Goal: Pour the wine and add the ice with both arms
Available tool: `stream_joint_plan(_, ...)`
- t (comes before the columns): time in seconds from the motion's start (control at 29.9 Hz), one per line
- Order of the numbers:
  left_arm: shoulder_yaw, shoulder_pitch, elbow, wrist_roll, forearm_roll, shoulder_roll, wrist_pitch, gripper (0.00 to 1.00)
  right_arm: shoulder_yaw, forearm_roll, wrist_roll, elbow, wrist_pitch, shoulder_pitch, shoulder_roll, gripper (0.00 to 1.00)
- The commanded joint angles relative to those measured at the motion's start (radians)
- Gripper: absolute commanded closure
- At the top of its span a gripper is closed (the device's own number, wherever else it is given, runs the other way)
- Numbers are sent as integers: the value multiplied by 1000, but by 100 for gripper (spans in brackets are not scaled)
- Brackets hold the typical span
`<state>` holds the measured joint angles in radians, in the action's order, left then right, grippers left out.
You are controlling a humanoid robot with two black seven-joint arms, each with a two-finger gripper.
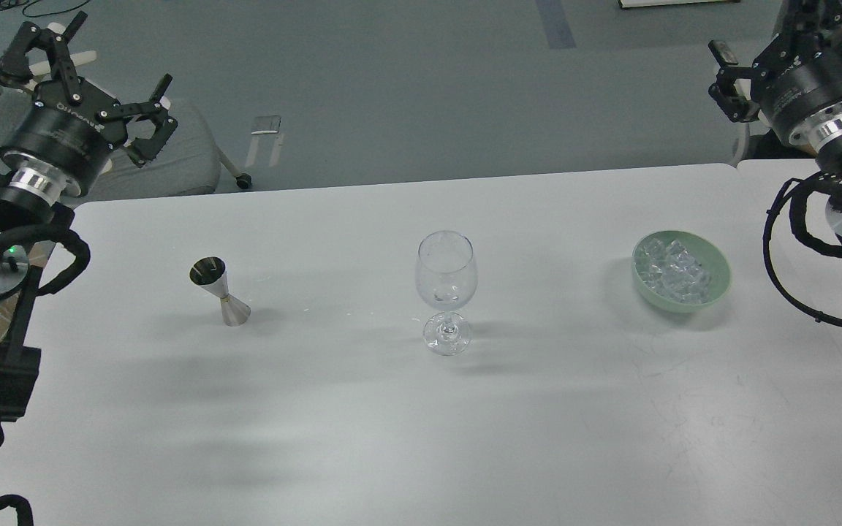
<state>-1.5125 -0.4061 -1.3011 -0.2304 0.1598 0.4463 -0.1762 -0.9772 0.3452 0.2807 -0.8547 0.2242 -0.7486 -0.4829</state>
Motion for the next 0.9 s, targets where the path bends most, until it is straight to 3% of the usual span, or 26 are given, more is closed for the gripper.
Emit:
stream_joint_plan(0.0, -121, 130, -113, -105, -52, 0, 81, 4, 2, 0, 0, 0, -3, 3, 3, 0)
stream_joint_plan(0.03, -155, 185, -151, -136, -57, -4, 108, 4, 2, 1, 0, 0, -3, 3, 3, 0)
stream_joint_plan(0.17, -218, 337, -237, -171, -71, -21, 109, 3, 3, 2, -1, 0, -3, 9, 6, 0)
stream_joint_plan(0.43, -253, 607, -354, -182, -168, -87, 21, 3, 5, 5, -1, -1, -3, 21, 10, 0)
stream_joint_plan(0.63, -244, 714, -376, -184, -168, -156, 14, 2, 6, 5, -1, -1, -3, 28, 10, 0)
stream_joint_plan(0.87, -192, 718, -348, -184, -154, -250, 21, 2, 8, 8, -1, -3, -5, 38, 10, 0)
